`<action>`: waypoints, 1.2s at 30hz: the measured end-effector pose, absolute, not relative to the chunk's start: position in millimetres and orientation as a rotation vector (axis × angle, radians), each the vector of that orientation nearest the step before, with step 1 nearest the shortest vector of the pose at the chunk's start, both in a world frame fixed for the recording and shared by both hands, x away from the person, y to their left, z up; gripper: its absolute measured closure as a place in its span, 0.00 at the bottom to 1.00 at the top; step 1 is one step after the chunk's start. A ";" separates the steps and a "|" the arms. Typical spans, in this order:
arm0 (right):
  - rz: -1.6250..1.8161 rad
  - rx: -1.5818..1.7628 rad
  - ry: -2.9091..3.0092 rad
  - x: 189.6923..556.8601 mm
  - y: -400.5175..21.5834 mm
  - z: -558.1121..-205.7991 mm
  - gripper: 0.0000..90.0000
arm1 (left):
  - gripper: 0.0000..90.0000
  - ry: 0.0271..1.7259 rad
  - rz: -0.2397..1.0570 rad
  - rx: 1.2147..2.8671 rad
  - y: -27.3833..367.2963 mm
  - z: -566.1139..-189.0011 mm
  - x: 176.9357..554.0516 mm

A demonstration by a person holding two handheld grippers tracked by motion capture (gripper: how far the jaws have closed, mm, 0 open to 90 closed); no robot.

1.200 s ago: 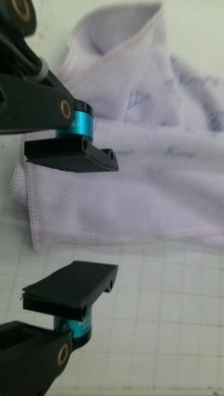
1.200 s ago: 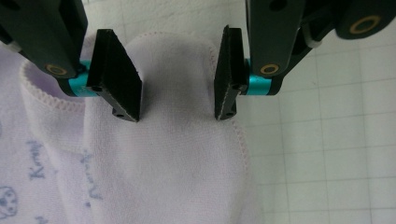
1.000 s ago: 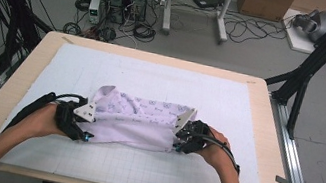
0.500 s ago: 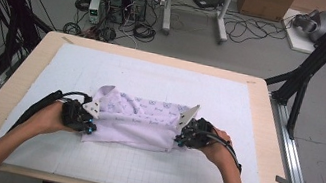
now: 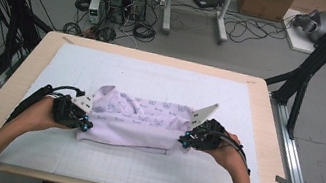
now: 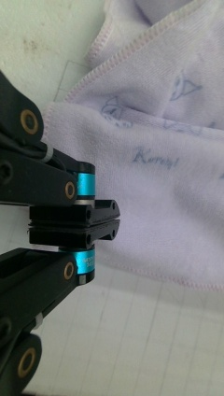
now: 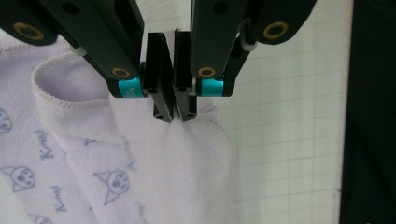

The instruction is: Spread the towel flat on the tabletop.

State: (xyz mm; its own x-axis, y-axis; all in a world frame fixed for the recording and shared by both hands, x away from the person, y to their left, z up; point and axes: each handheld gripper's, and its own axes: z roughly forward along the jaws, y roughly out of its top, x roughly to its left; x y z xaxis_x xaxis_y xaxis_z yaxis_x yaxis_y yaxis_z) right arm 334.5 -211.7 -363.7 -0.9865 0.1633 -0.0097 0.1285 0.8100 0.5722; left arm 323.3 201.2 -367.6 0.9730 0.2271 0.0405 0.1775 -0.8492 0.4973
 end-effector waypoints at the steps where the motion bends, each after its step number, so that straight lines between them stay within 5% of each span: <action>1: 0.939 0.237 2.936 331.8 -214.0 -362.1 0.97 | 0.98 0.278 0.124 2.604 202.6 -364.7 320.8; 12: 1.106 0.112 3.012 293.0 -226.9 -350.9 0.97 | 0.98 0.114 0.014 2.498 219.0 -337.5 273.9; 17: 1.312 -0.433 3.270 245.9 -217.9 -350.9 0.96 | 0.98 -0.166 -0.190 2.405 221.5 -327.1 230.3; 18: 1.360 -0.516 3.263 238.5 -217.6 -350.3 0.91 | 0.98 -0.179 -0.157 2.369 223.7 -324.8 225.9; 19: 1.404 -0.474 3.189 235.6 -220.2 -347.8 0.72 | 0.94 -0.171 -0.106 2.351 225.7 -323.0 224.6; 20: 1.440 -0.385 3.124 236.9 -223.2 -346.1 0.70 | 0.77 -0.124 -0.037 2.344 228.5 -321.3 226.8; 22: 1.468 -0.154 3.064 247.1 -230.6 -343.8 0.65 | 0.69 -0.077 0.015 2.349 231.6 -321.5 231.5; 29: 0.961 0.105 3.062 263.1 -214.8 -369.3 0.63 | 0.62 0.078 0.169 2.445 222.9 -348.2 250.8; 36: 0.610 0.082 3.075 273.4 -194.1 -395.5 0.62 | 0.60 0.139 0.109 2.567 199.4 -389.8 266.5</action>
